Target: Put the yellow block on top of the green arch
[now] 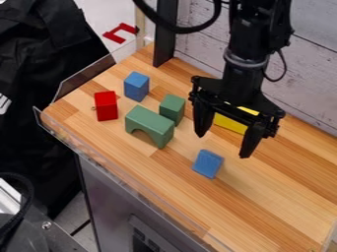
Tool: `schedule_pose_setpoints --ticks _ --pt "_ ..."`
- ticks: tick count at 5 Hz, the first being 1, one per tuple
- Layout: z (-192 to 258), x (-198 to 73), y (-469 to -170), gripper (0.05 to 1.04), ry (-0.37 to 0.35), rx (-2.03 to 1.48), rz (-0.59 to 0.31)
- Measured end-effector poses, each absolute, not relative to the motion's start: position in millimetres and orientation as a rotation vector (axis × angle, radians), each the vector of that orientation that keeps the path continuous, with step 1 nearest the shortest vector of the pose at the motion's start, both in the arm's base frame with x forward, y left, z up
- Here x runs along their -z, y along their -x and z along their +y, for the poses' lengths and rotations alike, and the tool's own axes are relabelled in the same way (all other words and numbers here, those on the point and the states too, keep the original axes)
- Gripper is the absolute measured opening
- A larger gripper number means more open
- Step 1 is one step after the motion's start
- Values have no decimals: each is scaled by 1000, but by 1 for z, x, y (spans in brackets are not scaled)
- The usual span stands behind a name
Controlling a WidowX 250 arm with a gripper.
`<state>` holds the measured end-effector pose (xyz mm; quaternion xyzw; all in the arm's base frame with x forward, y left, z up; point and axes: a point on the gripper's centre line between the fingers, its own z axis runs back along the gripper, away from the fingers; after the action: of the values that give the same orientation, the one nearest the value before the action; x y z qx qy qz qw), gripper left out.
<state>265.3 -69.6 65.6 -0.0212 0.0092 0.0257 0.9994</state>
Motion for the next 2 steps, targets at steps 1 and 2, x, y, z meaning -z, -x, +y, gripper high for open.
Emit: schedule_pose_setpoints --ticks 1,2 --pt "-69 -57 -261 999 33 -52 53" --pt "-73 -62 -270 999 25 -136 8"
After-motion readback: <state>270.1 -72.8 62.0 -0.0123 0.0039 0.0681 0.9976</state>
